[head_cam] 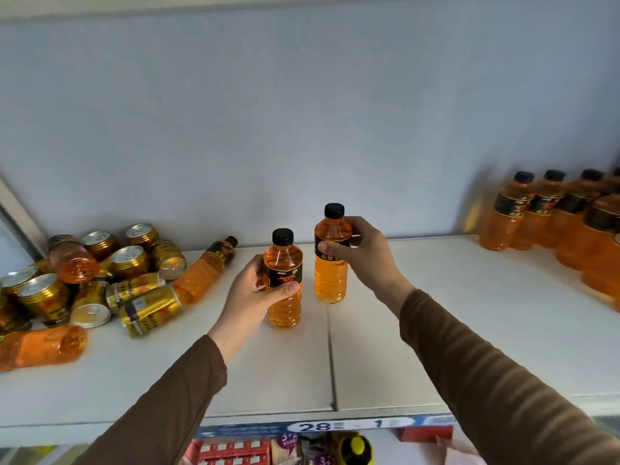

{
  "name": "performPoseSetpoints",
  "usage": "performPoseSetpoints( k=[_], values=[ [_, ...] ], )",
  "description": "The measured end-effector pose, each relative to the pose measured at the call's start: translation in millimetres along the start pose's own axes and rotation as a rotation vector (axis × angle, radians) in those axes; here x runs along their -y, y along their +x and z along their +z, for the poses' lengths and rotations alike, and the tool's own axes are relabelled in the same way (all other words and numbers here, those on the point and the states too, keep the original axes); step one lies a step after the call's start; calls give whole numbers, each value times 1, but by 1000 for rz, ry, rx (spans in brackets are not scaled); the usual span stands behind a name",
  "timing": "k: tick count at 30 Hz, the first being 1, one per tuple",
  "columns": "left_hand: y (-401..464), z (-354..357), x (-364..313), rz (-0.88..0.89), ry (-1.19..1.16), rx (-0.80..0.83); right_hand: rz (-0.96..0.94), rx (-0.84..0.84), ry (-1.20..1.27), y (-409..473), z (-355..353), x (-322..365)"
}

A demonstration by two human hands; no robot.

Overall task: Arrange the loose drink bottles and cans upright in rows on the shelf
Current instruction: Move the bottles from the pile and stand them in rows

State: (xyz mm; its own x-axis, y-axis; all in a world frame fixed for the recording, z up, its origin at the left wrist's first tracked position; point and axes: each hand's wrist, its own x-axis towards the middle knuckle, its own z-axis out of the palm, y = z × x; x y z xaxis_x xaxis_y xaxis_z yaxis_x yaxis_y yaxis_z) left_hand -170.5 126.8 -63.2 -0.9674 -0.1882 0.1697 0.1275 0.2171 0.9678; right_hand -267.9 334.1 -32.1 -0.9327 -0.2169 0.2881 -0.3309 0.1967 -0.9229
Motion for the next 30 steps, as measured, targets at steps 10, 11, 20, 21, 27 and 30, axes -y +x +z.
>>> performPoseSetpoints(
  k=[10, 11, 20, 21, 27, 30],
  values=[
    [10, 137, -30, 12, -37, 61, -3, -65, -10, -9, -138, -24],
    [13, 147, -32, 15, -37, 72, 1, -80, -14, -9, -148, -25],
    [37, 238, -38, 48, -91, 187, 50, -246, -74, -24, -236, -47],
    [39, 248, -39, 47, -90, 190, 60, -255, -73, -26, -245, -50],
    [53, 322, -52, 32, -114, 232, 71, -332, -58, -29, -305, -69],
    [63, 361, -62, 15, -119, 221, 83, -364, -51, -20, -336, -84]
  ],
)
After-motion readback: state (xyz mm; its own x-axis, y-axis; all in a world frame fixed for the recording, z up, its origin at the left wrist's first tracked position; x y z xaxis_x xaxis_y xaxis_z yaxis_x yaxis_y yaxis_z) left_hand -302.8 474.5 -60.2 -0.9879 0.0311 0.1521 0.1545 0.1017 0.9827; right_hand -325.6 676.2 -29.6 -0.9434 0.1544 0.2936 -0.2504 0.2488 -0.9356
